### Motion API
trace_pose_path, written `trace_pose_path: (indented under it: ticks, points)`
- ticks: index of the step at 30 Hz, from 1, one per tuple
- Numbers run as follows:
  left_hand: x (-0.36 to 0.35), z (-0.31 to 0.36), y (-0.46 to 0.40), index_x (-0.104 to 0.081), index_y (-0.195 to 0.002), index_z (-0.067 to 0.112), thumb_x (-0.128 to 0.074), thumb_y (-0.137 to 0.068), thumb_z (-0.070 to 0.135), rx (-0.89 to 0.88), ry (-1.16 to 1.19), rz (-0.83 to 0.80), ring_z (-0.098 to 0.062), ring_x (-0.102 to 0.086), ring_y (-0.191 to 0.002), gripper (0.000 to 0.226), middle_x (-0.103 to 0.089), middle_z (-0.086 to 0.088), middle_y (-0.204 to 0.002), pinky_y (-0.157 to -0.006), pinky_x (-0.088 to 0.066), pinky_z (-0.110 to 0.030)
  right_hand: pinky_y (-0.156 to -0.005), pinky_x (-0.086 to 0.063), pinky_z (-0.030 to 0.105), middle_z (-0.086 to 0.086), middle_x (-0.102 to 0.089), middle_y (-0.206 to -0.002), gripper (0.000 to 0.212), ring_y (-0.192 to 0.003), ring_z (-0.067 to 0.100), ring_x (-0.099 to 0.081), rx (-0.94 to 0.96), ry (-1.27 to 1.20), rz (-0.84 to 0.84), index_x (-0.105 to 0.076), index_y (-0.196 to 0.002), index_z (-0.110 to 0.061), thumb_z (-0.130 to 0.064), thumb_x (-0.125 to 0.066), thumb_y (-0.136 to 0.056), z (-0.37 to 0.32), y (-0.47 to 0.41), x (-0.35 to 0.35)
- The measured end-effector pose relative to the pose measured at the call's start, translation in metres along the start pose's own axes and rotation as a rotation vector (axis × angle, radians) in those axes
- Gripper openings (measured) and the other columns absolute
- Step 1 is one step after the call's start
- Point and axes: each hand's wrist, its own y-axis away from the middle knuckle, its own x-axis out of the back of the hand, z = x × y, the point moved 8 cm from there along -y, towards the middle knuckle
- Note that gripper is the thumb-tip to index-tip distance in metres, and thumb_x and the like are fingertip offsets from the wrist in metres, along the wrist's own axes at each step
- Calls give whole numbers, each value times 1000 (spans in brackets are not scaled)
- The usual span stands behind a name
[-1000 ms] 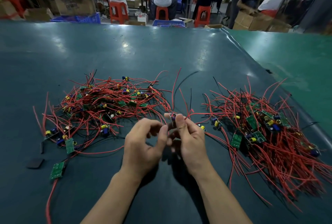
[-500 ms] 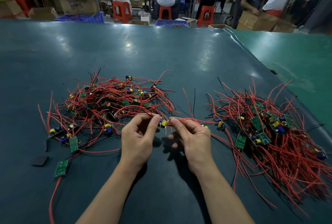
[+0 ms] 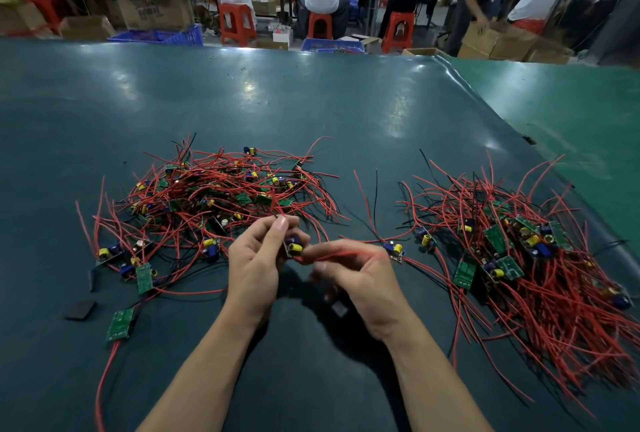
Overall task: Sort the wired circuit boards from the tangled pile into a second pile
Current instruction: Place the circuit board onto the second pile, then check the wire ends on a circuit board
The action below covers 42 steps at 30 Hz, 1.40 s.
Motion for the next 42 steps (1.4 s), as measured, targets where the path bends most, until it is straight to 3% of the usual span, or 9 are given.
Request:
trace_pose_path:
  ticks: [6, 10, 14, 24, 27, 31, 33, 37, 42]
  points:
    - [-9, -3, 4, -73, -74, 14, -56, -86, 19, 112, 126, -60, -15, -55, -57, 21, -61, -7, -62, -55, -44, -22, -39, -38, 21, 9, -67, -82, 35, -53, 13, -56, -66, -356, 115, -77, -92, -8, 7, -51, -73, 5, -5, 17]
    - [-37, -15, 23, -68, -78, 5, -60, -85, 11, 376, 209, -365, -15, -57, -49, 12, -60, -12, -61, -47, -48, -21, -52, -49, 28, 7, -66, -70, 13, -49, 14, -59, -85, -281, 98, -78, -91, -13, -19, -70, -85, 9, -7, 12]
    - [-38, -21, 27, -64, -81, 4, -67, -84, 18, 369, 12, -418, -13, -49, -43, 15, -59, -10, -58, -38, -41, -20, -61, -51, 39, 16, -67, -67, 29, -50, 24, -60, -74, -212, 58, -77, -94, -7, -28, -77, -73, 7, -6, 12]
    - [-41, -18, 30, -75, -85, 10, -63, -87, 25, 344, -59, -548, -11, -50, -45, 20, -69, -15, -71, -42, -36, -16, -38, -39, 15, 7, -64, -58, 26, -42, 12, -53, -119, -222, -62, -79, -94, -8, -25, -73, -74, 4, -2, 13]
    - [-46, -16, 33, -75, -80, 9, -58, -87, 22, 351, -51, -583, -12, -49, -45, 22, -68, -15, -69, -44, -36, -16, -41, -42, 20, 13, -60, -57, 25, -42, 18, -52, -128, -285, 18, -78, -84, -3, -24, -77, -70, 9, -4, 17]
    - [-48, -13, 33, -75, -70, 12, -58, -84, 22, 356, -94, -583, -10, -49, -42, 24, -66, -13, -60, -43, -38, -14, -46, -14, 26, -4, -31, -40, 35, -36, 9, -24, -98, -229, 192, -78, -77, -8, -38, -81, -59, 9, -8, 31]
    - [-48, -14, 34, -73, -67, 11, -57, -83, 20, 360, -102, -603, -10, -50, -42, 25, -64, -13, -57, -44, -38, -14, -41, -16, 20, -5, -28, -40, 33, -36, 7, -21, -34, -275, 291, -78, -75, -9, -36, -81, -57, 4, -8, 41]
    - [-50, -13, 39, -72, -65, 10, -60, -82, 19, 365, -111, -665, -11, -53, -44, 23, -63, -12, -54, -44, -36, -14, -35, -22, 15, 1, -36, -44, 14, -32, 6, -24, 85, -421, 468, -76, -69, -8, -22, -74, -69, -2, -8, 61]
    - [-49, -15, 38, -73, -67, 11, -60, -83, 20, 357, -122, -675, -12, -52, -44, 22, -64, -11, -55, -44, -37, -14, -33, -30, 18, 5, -62, -54, 14, -31, 11, -37, 166, -21, 460, -63, -84, -10, -13, -58, -97, -11, -9, 59]
